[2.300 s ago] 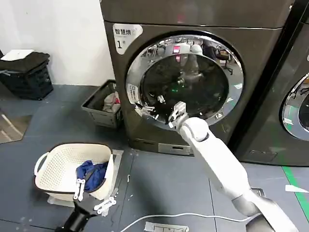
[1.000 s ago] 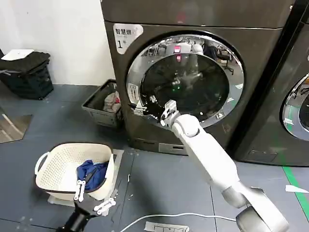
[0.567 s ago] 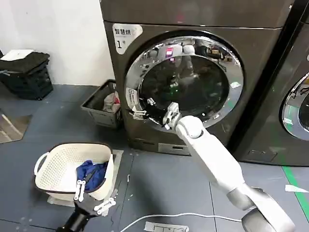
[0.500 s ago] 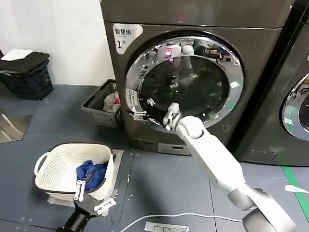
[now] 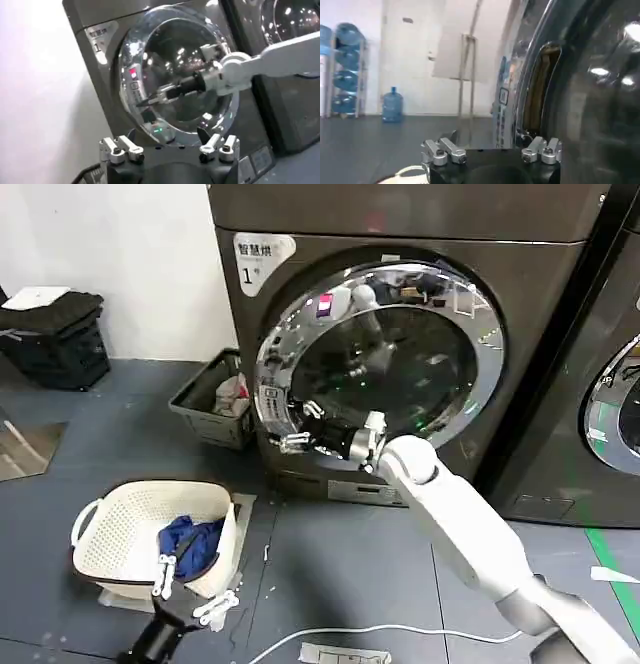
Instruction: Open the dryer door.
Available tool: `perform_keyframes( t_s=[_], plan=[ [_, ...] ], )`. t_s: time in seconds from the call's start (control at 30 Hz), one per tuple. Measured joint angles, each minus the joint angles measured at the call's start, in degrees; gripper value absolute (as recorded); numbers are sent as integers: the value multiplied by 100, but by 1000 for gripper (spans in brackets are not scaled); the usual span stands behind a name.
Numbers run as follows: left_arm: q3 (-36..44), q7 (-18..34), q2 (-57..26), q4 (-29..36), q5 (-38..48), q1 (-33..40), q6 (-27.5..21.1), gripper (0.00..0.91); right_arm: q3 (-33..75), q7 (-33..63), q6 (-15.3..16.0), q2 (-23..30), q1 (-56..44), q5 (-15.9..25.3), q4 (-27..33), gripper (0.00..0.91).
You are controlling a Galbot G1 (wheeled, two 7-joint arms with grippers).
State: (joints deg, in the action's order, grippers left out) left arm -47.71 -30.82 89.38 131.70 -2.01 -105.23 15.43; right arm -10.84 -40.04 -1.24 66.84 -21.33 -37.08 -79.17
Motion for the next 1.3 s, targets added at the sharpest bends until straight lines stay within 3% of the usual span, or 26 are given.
perform_keyframes(
  t_s=[0.3,0.6,1.03,1.3],
  plan=[
    [-526,3,-409,-147,824,404,-619,907,-105,-137,41,-434,-144,-253,-548,907],
    [-802,-19,-1073,-523,1648,1132,-1125,907,-227,-700,-278,-920,-232,-695,-1049,907],
    [-428,160,-2132,-997,2215,2242,-1626,907,-131,-2054,-613,-1676,-376,-1175,-1444,907],
    [30,213,-2631,-1376,2333,2914,-1758,907,-119,-3030,-1022,-1981,-396,-1306,-1374,907]
  ],
)
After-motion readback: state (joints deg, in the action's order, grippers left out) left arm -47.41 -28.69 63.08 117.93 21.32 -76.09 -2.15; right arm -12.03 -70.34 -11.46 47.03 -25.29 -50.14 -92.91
